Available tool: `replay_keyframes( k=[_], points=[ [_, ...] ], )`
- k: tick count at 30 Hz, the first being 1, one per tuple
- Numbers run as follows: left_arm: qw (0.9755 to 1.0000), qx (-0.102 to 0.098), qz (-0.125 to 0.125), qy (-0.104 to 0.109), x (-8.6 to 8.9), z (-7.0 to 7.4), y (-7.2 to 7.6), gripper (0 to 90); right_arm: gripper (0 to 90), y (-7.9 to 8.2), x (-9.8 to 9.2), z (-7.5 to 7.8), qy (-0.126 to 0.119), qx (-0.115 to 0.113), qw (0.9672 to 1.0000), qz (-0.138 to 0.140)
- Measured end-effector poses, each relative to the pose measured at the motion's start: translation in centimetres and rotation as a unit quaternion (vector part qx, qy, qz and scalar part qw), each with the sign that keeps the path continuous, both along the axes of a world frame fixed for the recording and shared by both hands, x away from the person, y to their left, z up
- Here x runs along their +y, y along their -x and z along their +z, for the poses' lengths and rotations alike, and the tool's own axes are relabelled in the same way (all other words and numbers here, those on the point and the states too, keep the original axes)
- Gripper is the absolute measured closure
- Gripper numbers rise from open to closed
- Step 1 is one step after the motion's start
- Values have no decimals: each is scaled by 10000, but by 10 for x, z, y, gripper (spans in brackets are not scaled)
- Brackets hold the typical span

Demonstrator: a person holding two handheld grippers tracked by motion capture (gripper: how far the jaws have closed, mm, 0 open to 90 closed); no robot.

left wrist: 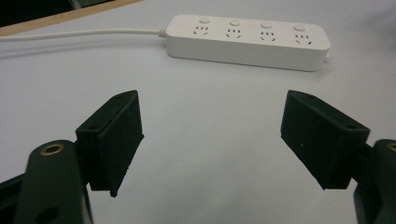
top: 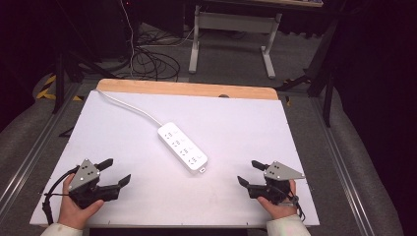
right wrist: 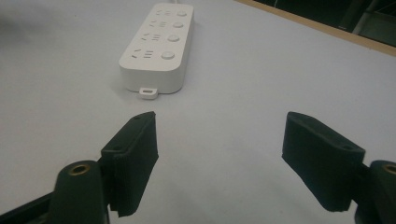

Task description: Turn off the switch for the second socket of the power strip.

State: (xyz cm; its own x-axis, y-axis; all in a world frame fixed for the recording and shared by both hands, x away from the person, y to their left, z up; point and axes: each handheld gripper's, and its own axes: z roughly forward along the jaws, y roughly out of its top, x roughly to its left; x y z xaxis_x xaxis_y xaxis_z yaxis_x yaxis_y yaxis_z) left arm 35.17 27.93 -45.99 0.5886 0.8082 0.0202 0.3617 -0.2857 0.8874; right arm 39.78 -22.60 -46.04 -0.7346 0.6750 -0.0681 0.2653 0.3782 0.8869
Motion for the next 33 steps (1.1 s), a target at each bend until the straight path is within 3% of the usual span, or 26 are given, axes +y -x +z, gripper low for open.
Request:
replay_keyframes(
  k=[14,21,28,33],
  points=[
    [9998,32,-28,-198,-5,5,0,212,269,1,-1,0,-39,-63,10000,-9],
    [9998,179,-100,-66,-7,9,-2,211,273,1,0,-1,-19,-39,10000,-8],
    [9984,282,-361,-329,-12,21,-7,199,278,2,1,-3,72,30,9999,-82],
    [9981,377,-437,-210,-17,31,-15,207,280,7,0,-4,69,33,9999,-92]
  ],
)
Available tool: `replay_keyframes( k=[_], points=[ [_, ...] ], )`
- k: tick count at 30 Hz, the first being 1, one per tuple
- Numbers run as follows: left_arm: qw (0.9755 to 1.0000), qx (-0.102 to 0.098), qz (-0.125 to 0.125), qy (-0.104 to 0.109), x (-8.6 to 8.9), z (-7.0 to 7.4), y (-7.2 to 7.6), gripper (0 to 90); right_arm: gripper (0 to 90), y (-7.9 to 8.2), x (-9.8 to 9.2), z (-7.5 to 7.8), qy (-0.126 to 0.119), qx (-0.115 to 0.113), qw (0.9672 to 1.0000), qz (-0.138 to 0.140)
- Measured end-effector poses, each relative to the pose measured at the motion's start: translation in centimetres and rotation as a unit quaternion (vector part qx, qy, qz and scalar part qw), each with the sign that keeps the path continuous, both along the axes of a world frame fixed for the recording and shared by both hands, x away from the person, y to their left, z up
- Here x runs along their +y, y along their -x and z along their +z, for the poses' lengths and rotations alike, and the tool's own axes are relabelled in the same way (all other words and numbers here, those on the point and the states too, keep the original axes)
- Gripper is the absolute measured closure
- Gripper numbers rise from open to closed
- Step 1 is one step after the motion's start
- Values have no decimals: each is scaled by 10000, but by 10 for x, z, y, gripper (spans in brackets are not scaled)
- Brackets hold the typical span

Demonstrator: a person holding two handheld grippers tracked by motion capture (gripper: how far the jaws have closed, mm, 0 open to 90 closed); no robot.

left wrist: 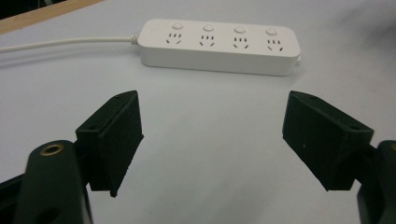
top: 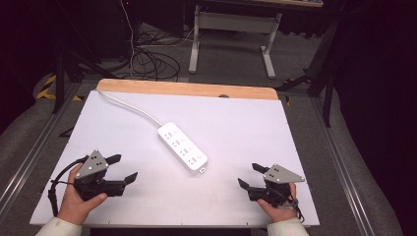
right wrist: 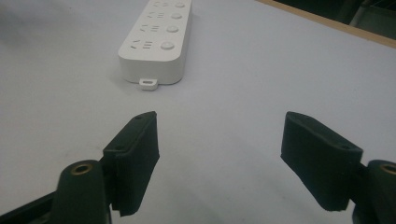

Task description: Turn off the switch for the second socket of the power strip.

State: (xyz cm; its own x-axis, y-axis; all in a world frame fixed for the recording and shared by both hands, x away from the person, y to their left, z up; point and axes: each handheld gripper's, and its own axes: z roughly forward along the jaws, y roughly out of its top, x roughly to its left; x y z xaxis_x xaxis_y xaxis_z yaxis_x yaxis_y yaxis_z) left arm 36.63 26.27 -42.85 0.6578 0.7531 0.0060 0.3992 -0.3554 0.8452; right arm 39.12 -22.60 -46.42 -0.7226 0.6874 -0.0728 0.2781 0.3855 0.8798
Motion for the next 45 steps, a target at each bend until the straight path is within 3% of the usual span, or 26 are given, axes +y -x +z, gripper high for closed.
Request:
replay_keyframes(
  k=[12,19,30,45],
  points=[
    [9997,8,-99,-232,-16,12,-21,231,281,8,-3,-1,24,35,9999,-104],
    [9993,1,-255,-274,-25,17,-30,237,280,12,-7,-2,5,49,9999,-154],
    [9993,16,-279,-234,-37,27,-45,251,279,14,-8,-2,5,67,9999,-149],
    [9985,-45,-385,-384,-59,37,-58,261,276,14,-8,-3,13,61,9999,-108]
  ],
)
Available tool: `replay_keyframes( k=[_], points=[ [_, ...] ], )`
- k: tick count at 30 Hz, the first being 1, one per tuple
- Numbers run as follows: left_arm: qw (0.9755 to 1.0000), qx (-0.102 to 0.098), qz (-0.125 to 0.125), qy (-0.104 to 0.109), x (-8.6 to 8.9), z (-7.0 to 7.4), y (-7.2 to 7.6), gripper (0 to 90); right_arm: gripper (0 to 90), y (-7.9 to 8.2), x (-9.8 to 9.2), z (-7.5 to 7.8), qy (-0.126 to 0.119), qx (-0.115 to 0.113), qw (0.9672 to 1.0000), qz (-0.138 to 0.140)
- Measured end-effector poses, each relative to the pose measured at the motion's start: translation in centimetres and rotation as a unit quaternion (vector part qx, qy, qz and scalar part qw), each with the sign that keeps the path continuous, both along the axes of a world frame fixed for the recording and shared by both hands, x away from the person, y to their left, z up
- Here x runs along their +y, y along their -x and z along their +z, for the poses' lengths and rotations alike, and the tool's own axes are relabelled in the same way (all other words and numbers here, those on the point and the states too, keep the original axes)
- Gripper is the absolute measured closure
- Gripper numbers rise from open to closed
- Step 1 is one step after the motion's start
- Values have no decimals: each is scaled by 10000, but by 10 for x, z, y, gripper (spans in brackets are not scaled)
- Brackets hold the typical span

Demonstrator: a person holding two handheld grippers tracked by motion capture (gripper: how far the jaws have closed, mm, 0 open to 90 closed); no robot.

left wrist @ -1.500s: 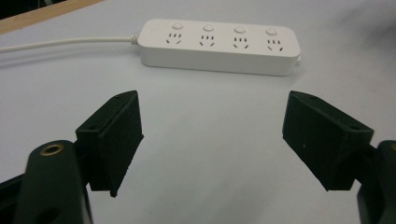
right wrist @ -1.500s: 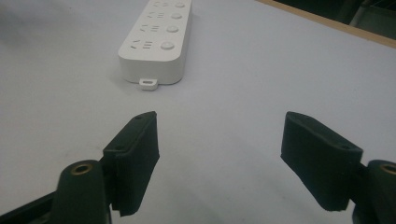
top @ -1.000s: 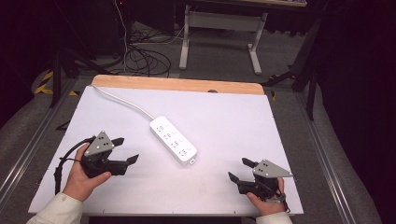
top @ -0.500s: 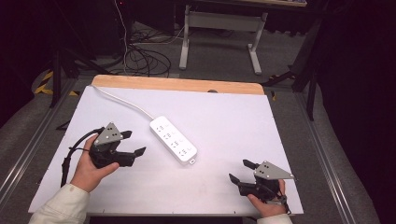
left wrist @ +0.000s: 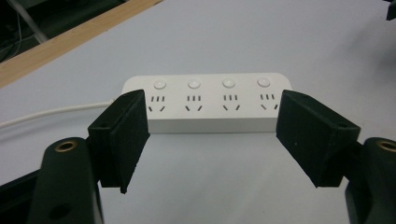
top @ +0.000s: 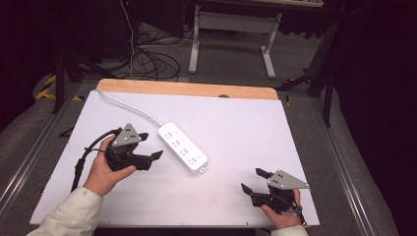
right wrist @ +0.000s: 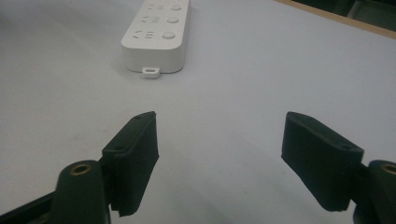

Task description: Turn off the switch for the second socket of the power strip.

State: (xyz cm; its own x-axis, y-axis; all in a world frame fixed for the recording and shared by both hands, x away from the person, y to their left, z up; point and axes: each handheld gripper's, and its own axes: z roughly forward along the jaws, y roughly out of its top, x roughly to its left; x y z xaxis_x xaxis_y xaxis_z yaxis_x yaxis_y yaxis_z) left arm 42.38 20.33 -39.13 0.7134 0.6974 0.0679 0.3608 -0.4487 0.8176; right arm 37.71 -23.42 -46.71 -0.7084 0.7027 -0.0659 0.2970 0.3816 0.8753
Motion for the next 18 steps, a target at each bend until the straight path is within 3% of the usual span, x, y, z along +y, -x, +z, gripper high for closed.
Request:
replay_keyframes(
  k=[2,6,13,14,15,18],
  points=[
    [10000,-6,37,28,-1,1,-2,306,276,0,0,0,-3,10,10000,12],
    [9996,172,100,218,-2,4,-8,531,276,-1,1,-1,2,28,10000,42],
    [9984,234,178,476,-10,5,-20,607,277,-1,0,-1,0,47,10000,72],
    [9986,188,196,452,-12,5,-22,628,277,-1,0,-1,-3,51,10000,78],
    [9988,206,130,435,-13,5,-24,703,277,-1,0,-1,-5,54,9999,85],
    [9990,205,81,399,-19,3,-31,749,277,-1,0,-1,-10,53,9999,93]
  ],
)
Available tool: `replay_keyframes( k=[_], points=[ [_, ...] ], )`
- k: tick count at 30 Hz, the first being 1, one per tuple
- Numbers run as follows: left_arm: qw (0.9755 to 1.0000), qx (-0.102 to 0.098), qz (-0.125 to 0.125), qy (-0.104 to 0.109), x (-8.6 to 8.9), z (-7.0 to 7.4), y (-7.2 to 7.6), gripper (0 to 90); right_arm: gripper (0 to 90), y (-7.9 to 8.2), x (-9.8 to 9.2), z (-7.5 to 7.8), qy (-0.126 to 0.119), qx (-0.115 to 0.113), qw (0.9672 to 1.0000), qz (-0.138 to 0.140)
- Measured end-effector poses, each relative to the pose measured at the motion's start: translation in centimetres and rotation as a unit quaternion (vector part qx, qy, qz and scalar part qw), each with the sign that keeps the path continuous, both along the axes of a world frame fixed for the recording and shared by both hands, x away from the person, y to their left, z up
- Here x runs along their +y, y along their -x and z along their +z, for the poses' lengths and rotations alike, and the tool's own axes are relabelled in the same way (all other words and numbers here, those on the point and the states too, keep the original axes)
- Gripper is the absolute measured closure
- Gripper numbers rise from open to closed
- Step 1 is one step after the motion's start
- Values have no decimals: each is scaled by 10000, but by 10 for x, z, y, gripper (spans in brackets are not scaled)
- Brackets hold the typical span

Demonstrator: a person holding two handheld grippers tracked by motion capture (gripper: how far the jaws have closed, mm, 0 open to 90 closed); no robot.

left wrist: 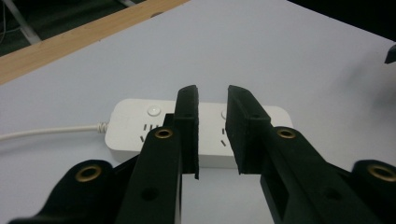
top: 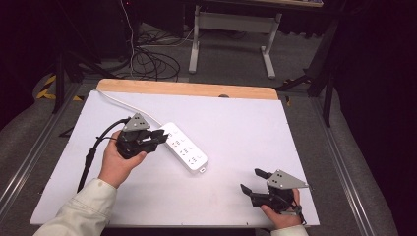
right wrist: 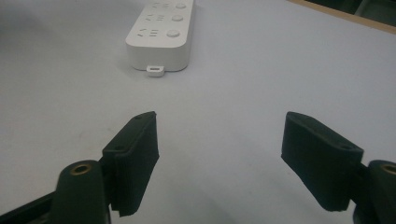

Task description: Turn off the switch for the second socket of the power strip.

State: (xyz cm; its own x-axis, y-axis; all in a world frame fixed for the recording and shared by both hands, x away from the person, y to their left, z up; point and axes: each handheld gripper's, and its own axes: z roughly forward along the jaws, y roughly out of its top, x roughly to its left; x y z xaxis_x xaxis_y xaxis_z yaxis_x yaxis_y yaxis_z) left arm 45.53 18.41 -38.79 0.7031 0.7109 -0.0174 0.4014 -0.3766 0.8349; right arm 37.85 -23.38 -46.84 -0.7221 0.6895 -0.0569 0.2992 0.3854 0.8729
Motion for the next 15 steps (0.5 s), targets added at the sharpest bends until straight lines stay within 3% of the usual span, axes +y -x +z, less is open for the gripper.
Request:
replay_keyframes(
  k=[2,6,9,13,15],
  points=[
    [10000,22,-1,53,-3,-2,-4,791,277,0,0,0,-6,0,10000,10],
    [9992,143,-97,373,-9,-8,-11,871,277,0,0,0,-18,-4,10000,39],
    [9993,129,-71,352,-12,-11,-17,898,277,0,0,0,-20,-9,10000,46],
    [9985,204,-142,482,-16,-18,-22,899,277,1,0,0,-37,-4,10000,53],
    [9990,164,-135,401,-18,-20,-26,899,277,2,-1,1,-47,-11,10000,48]
  ],
)
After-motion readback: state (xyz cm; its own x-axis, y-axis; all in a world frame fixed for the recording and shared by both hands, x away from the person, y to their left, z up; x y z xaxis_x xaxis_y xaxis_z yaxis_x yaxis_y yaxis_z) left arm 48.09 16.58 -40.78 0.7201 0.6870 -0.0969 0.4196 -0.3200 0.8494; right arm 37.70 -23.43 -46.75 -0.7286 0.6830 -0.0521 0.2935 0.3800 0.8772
